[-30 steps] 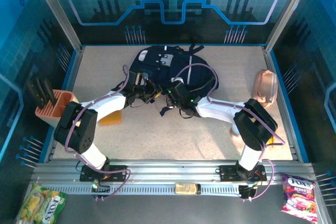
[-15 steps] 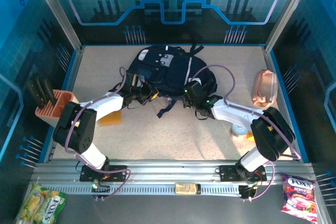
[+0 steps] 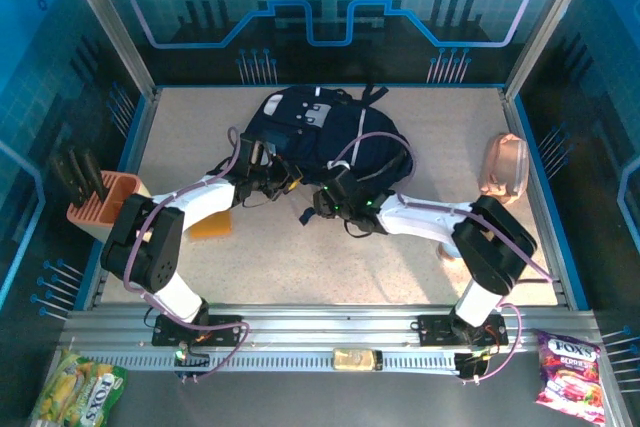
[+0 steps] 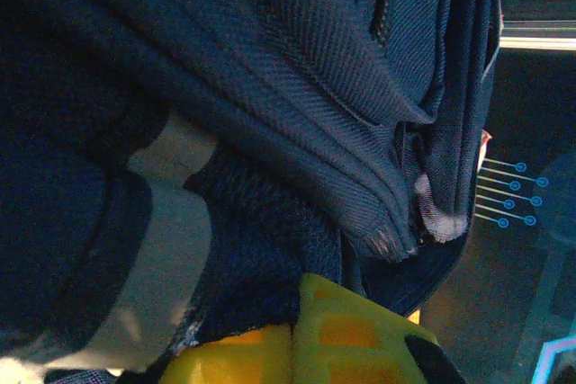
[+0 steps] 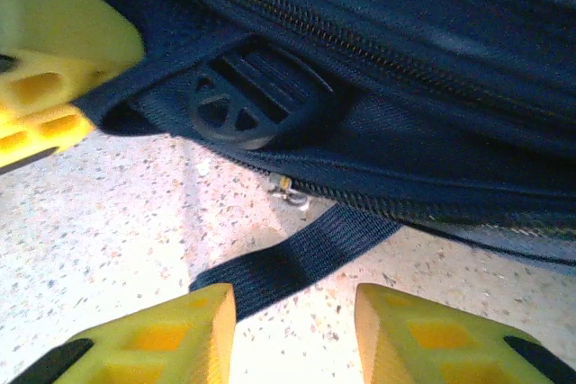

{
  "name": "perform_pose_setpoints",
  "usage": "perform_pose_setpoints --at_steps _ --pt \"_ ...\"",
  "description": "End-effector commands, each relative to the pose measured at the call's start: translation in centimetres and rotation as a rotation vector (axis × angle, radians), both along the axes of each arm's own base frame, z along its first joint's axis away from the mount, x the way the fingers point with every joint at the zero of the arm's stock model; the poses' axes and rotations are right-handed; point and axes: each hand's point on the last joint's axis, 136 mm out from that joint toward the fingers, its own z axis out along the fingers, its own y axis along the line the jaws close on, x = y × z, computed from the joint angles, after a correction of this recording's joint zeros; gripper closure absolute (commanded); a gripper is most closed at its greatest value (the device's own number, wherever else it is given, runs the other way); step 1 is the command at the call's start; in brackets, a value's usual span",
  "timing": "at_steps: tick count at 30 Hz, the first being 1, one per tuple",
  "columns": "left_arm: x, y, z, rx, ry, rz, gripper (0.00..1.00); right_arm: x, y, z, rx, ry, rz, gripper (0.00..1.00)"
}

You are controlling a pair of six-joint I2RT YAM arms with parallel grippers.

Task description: Pack books, pencil case, and school supplies into a backpack

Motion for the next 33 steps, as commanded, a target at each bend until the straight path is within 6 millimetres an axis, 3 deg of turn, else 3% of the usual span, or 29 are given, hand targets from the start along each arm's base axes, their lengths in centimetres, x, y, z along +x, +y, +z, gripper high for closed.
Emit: perform_pose_setpoints --at_steps 1,11,22,27,33 --pt "0.4 -1.7 3.6 -0.065 -0.092 -0.079 1.00 2.1 0.9 1.0 0.001 -0.050 -0.051 0.60" --pt "0.2 -1.8 3.6 -0.073 -0.088 -0.078 1.00 5.5 0.3 1.5 -0.120 -0.134 -0.139 0.64" --pt "0.3 -1.7 3.8 -0.068 -0.095 -0.076 1.00 6.3 -1.1 1.9 -0.168 -0.155 -0.187 0.89" --pt "0.6 -1.2 3.4 -0.049 -0.091 -0.053 1.00 5.5 -3.6 1.8 -0.194 -0.164 -0.200 0.92" --pt "0.8 -0.3 2.9 -0.028 -0.083 -0.028 1.00 3.6 -8.8 1.4 -0.246 -0.164 -0.228 0.95"
